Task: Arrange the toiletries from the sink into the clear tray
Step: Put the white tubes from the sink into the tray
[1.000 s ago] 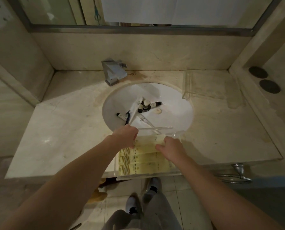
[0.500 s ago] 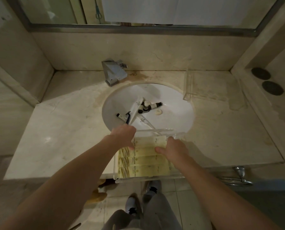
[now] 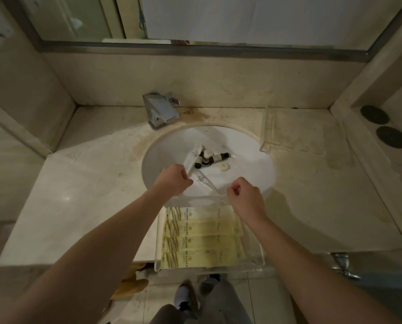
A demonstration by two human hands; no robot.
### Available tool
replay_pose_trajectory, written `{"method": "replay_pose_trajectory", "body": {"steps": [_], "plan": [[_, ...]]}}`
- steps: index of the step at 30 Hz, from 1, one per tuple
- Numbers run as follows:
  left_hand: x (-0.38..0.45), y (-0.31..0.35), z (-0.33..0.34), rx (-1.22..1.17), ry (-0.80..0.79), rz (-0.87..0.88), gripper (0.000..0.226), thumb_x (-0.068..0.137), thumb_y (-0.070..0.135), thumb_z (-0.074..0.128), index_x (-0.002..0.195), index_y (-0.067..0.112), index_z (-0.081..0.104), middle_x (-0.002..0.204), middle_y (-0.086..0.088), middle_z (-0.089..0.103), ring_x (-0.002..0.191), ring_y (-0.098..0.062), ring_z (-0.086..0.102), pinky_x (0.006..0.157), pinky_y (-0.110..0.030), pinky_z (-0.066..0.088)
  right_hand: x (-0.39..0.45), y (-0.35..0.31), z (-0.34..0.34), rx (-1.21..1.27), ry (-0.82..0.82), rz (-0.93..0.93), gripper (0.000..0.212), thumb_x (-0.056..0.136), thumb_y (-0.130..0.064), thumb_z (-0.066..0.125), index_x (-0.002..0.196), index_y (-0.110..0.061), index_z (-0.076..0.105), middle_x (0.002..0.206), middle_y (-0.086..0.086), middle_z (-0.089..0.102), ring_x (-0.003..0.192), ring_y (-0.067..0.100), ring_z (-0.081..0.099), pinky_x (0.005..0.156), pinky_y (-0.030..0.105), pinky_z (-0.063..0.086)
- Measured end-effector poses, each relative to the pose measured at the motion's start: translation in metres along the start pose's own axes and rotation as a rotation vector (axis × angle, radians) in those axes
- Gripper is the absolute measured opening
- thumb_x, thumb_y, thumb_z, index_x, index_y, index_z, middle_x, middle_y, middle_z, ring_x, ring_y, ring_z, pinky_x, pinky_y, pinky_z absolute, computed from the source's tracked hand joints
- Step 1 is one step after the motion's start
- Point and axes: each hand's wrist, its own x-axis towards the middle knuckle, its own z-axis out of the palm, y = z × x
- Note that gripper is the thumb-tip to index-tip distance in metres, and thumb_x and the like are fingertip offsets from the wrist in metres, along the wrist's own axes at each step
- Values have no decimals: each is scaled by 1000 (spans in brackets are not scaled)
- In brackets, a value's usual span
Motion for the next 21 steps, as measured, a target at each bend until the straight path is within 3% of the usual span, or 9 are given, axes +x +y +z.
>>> {"method": "replay_pose_trajectory", "body": {"steps": [3,6,9,11,12,14,17,19,21], "plan": [[10,-6,5,-69,15,-98,8,84,20,61,80,14,56,82,-4,61,75,-21,56,62,-29,43,14,2,2,-4,-21,19,8,88,-25,53,82,-20,56,68,-1,62,67,23,61,64,38,53],[23,-10,9,-96,38,-168,11,85,18,58,87,8,63,85,-9,65,73,-23,58,62,-30,46,32,6,6,-5,-57,59,6,88,-23,53,84,-21,57,71,-1,63,68,22,62,65,37,54],[39,-9,15,-143,9,-221,16,87,19,57,71,13,58,75,-7,64,73,-23,58,66,-29,46,49,10,10,57,-70,129,6,88,-22,53,84,-21,57,74,-2,63,70,20,61,63,33,51],[52,-8,20,-147,-22,-265,23,88,19,55,65,14,53,66,-3,57,67,-21,55,60,-26,43,61,12,14,85,-90,165,5,87,-21,53,85,-21,58,78,-2,65,73,20,62,63,32,50],[60,-8,24,-143,-39,-287,26,88,18,54,63,13,52,63,-3,54,64,-20,54,56,-26,43,67,14,16,89,-109,176,6,87,-21,53,85,-20,59,80,-1,65,74,20,62,64,32,51],[75,-7,32,-164,-57,-319,22,88,19,54,69,8,56,62,-3,52,68,-24,56,63,-29,47,81,18,20,71,-174,194,7,87,-21,53,86,-21,59,84,-2,66,78,20,62,67,32,52],[97,-3,45,-126,-100,-317,26,90,19,52,103,-1,63,94,-14,66,95,-30,61,83,-35,50,101,24,30,29,-328,198,8,87,-21,52,86,-22,59,88,-2,65,85,19,61,76,32,52],[109,1,54,-89,-130,-314,38,93,21,51,125,1,56,126,-17,58,116,-31,55,95,-34,44,111,28,41,7,-416,220,9,87,-23,51,86,-22,60,91,-1,66,87,20,61,78,32,51],[121,2,65,-59,-166,-310,46,94,23,50,136,4,46,142,-14,45,126,-29,48,100,-32,40,121,32,52,-45,-524,208,11,87,-26,51,88,-21,61,94,0,67,86,20,60,77,31,50]]}}
